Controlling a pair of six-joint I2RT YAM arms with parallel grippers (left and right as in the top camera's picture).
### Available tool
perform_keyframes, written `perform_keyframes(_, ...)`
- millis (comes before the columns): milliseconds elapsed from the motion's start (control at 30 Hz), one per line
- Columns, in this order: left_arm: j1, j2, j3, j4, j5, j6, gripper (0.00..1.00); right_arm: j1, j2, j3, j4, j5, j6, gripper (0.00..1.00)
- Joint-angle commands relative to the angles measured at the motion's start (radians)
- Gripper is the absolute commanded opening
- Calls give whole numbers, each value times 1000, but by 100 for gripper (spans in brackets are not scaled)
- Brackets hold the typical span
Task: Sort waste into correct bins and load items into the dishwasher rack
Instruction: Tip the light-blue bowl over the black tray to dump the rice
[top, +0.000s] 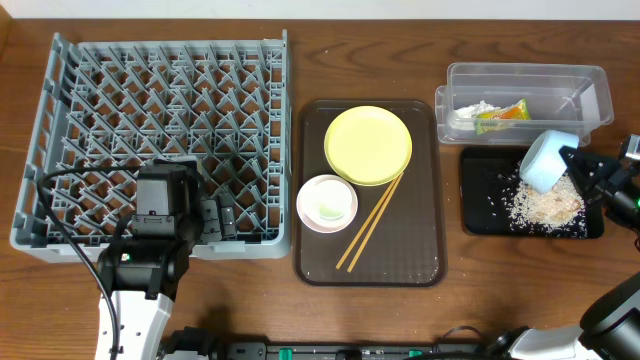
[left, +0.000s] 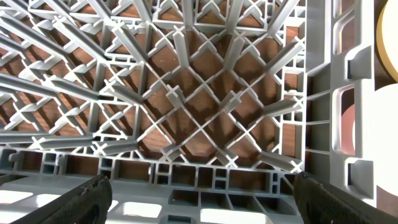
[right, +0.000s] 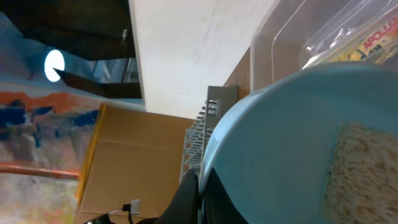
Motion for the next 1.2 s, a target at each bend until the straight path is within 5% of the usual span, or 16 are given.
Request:
perform_keyframes(0, 4, 3, 25, -2, -5, -9, 95, 6, 5, 10, 13, -53, 7, 1)
perform_keyframes(533, 4, 4, 25, -2, -5, -9, 95, 2, 5, 10, 11, -51, 57, 1)
perform_keyframes(1167, 4, 4, 25, -2, -5, -9, 95, -113, 5, 10, 40, -51, 402, 1)
